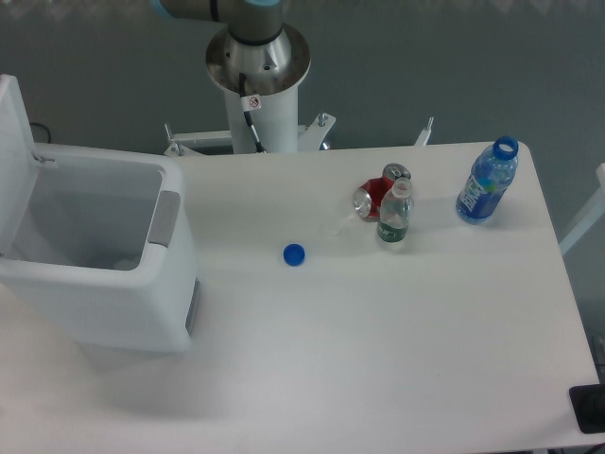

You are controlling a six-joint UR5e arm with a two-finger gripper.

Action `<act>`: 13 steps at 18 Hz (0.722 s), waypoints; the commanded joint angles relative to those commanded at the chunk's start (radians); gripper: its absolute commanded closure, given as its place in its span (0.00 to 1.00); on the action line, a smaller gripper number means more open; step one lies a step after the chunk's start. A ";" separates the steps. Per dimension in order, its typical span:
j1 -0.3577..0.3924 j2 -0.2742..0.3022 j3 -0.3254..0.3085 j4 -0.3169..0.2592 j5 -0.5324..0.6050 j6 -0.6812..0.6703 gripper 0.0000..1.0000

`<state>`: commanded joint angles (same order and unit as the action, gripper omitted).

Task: Close the trash can
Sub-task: 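Push the white lid forward and down over the can opening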

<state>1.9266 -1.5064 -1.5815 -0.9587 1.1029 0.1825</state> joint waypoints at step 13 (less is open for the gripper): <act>0.025 -0.009 -0.018 0.002 0.133 0.003 0.00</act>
<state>1.9512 -1.5156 -1.5999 -0.9572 1.2362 0.1856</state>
